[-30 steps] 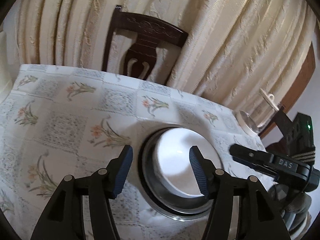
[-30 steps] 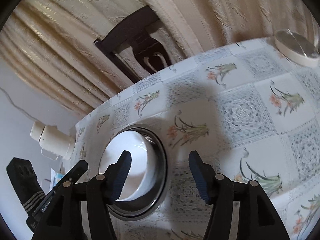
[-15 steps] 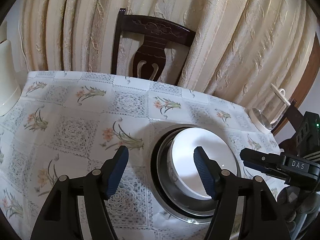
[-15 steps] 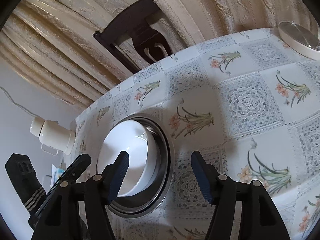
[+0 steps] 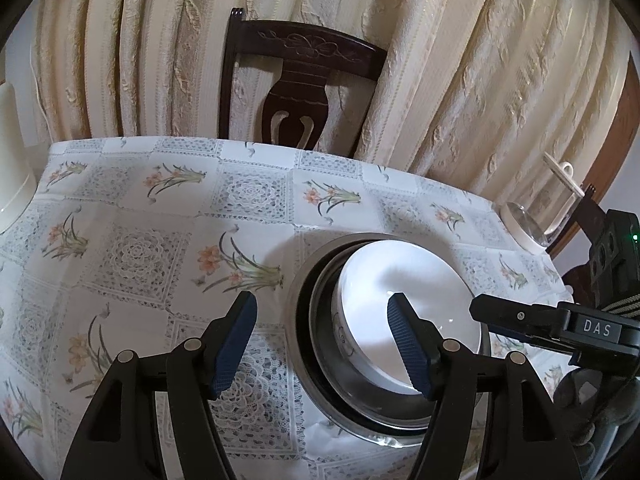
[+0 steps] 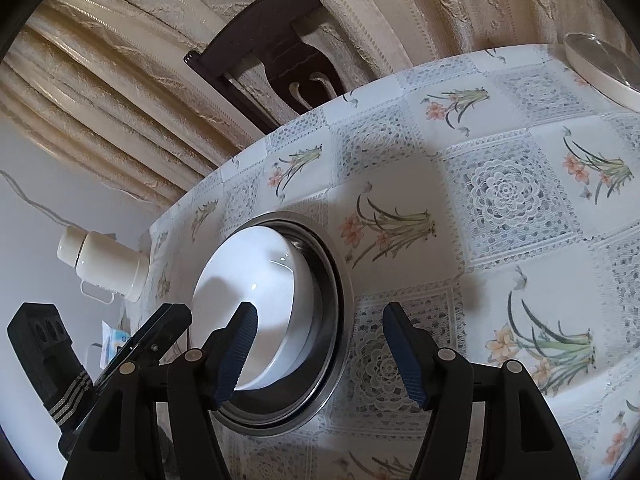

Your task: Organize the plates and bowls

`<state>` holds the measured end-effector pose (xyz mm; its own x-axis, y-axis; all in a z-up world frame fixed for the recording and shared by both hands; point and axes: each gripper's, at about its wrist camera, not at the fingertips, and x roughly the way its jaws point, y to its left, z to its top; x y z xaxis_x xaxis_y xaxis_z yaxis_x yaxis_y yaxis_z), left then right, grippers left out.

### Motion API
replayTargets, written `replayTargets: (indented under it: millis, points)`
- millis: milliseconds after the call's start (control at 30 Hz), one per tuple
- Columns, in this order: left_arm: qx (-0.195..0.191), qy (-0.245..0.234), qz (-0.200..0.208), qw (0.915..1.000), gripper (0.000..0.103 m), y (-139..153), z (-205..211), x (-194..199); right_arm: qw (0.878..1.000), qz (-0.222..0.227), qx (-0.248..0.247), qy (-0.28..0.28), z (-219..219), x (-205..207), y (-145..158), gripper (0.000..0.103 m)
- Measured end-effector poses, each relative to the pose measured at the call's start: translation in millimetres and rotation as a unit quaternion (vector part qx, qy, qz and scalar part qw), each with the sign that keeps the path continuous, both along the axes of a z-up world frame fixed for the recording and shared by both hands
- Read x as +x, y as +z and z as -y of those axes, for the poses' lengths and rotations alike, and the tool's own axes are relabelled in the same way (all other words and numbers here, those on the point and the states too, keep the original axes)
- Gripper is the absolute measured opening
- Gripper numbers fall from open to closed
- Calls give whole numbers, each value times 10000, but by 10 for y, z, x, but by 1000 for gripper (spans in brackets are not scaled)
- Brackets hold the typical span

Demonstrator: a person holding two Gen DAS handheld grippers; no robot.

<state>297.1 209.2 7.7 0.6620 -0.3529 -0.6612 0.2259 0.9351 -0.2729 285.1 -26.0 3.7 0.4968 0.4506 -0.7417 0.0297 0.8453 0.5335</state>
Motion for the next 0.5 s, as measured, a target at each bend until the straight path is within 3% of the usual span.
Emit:
replayTargets:
  millis: [500]
  points:
    - [7, -132, -159, 9998, 69, -91, 36, 46, 9997, -146, -31, 190, -84, 40, -71, 69]
